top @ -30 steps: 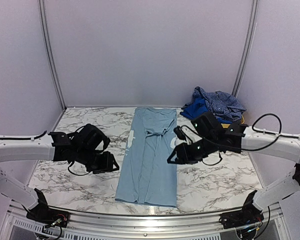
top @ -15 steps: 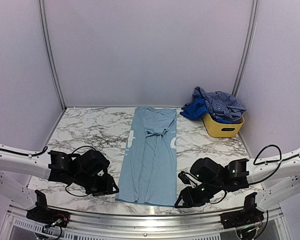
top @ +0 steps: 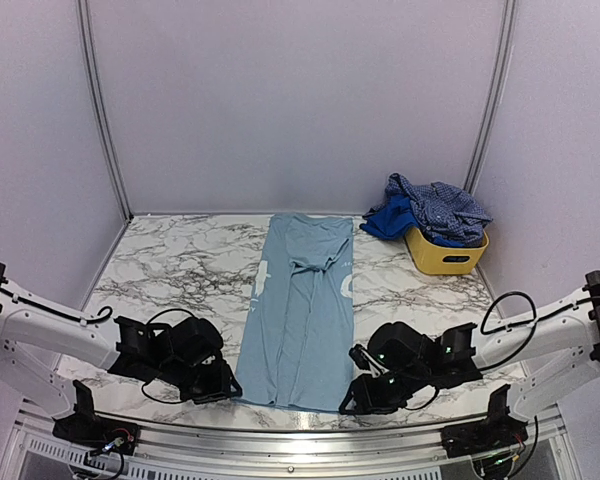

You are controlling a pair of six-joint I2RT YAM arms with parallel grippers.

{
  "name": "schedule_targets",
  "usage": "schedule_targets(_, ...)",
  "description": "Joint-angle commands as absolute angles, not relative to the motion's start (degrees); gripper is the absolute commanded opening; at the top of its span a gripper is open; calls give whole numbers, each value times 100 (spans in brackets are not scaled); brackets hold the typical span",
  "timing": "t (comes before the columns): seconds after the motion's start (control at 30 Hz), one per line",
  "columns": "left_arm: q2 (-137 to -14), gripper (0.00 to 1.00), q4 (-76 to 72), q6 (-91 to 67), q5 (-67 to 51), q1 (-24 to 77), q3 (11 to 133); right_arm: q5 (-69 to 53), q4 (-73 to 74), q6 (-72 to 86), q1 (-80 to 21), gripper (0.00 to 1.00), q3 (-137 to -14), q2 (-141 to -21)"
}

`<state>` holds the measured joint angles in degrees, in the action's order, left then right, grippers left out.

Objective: Fold and stack the mixed laundry pile
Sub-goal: Fold the rectangle-folded T-shirt at the center of the board.

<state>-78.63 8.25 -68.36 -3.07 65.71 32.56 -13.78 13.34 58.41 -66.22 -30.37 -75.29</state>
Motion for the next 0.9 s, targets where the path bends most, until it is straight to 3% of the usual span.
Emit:
schedule_targets(0.0, -8034, 38, 493, -6913, -403, 6617, 3168, -1248, 1034, 5940, -6653, 44, -3045, -7714)
schedule_targets(0.27, -8347, 31, 314, -6834, -414, 6618, 3308, -1180, 954, 5905, -6640, 30, -3080, -7917)
schedule_targets(0.47, -8376, 11, 331, -6780, -531, 6680, 3452, -1213, 1093, 5588, -6653, 1, -3285, -7784)
schedule_targets(0.63, -8257, 0, 402, -7045, -532, 7112, 3496, -1268, 1381, 5396, -6698, 0, -3260, -7354)
schedule_targets(0.87, -7762, 0, 781, -7205, -169, 7455, 3823, -1090, 1753, 5356, -6917, 0, -3455, -6420)
